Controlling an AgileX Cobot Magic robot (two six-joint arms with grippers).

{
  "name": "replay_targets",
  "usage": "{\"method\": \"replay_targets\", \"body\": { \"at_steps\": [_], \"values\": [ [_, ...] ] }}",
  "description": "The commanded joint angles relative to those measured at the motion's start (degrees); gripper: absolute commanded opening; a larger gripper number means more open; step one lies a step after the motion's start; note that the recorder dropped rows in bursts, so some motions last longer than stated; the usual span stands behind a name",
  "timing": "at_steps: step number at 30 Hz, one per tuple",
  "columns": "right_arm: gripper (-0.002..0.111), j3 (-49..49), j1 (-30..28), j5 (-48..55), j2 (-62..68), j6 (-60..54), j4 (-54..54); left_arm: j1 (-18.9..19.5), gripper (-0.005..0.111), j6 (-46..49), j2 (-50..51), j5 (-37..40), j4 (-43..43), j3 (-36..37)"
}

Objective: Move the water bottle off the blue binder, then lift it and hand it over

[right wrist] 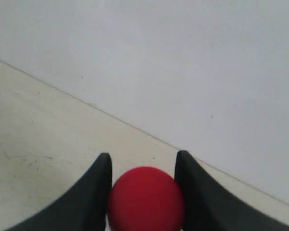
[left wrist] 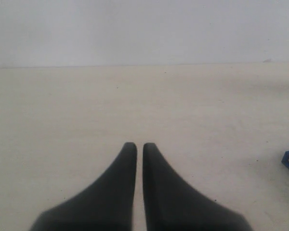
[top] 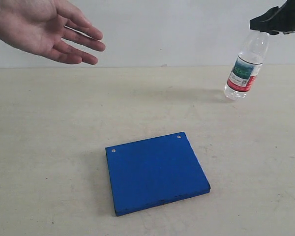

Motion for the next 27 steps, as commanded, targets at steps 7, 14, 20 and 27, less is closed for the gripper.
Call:
{"method": "replay_targets", "body": {
  "at_steps": [7,14,20,27],
  "values": [
    [0.057,-0.2,-0.1,0.7,-3.1,3.2,1.7,0.1,0.004,0.2,-0.2,-0.4,0.0,-0.1],
    [0.059,-0.2,-0.1,0.7,-14.7,6.2,1.9,0.1,0.004,0.2,-0.2,-0.4,0.0,-0.1],
    [0.046,-0.2,0.9,8.8,-28.9,12.2,1.6,0.1,0.004,0.2,-0.2,-0.4,0.0,-0.1],
    [0.0,-0.2,12.3,20.8,-44.0,16.2,-10.2,0.1,0.004,0.2,-0.2,-0.4,0.0,-0.1]
  ]
}}
